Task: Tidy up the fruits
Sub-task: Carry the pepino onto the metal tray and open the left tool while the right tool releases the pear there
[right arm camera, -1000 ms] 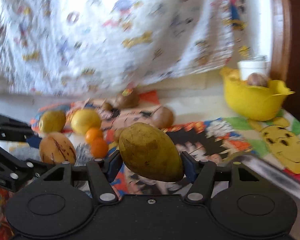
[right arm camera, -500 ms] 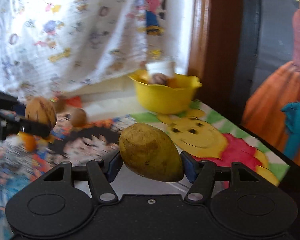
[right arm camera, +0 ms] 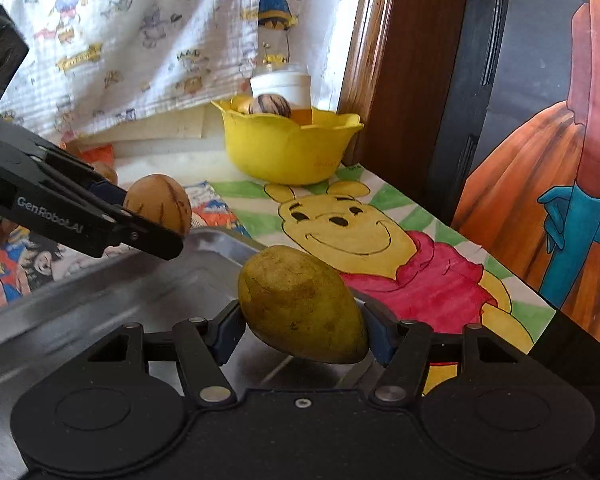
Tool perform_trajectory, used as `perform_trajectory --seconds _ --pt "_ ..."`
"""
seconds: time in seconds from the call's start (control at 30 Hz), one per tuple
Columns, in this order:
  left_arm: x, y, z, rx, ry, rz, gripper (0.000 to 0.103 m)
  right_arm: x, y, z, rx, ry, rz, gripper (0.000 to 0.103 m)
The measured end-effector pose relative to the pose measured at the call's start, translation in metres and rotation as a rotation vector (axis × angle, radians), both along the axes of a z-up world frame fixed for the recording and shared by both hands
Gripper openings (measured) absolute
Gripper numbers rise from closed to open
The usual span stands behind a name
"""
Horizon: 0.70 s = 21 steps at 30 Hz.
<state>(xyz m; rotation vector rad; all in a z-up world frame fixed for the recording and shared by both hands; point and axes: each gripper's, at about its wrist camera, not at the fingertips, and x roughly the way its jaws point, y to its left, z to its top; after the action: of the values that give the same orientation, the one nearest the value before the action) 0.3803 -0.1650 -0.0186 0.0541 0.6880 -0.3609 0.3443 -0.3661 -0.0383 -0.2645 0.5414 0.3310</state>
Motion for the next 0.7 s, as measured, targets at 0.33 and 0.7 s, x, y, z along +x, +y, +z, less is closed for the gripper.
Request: perform_trajectory --seconds 0.33,0.7 --pt "0.011 -0.014 -0.015 0.050 -0.009 -0.020 0.056 0.001 0.001 -0.005 -0.017 -0.015 0.014 0.065" --pt "0.012 -0.016 -0.016 0.066 -0.011 -0.020 0.060 -0.006 0.002 -0.008 -0.039 -0.026 0.024 0.069"
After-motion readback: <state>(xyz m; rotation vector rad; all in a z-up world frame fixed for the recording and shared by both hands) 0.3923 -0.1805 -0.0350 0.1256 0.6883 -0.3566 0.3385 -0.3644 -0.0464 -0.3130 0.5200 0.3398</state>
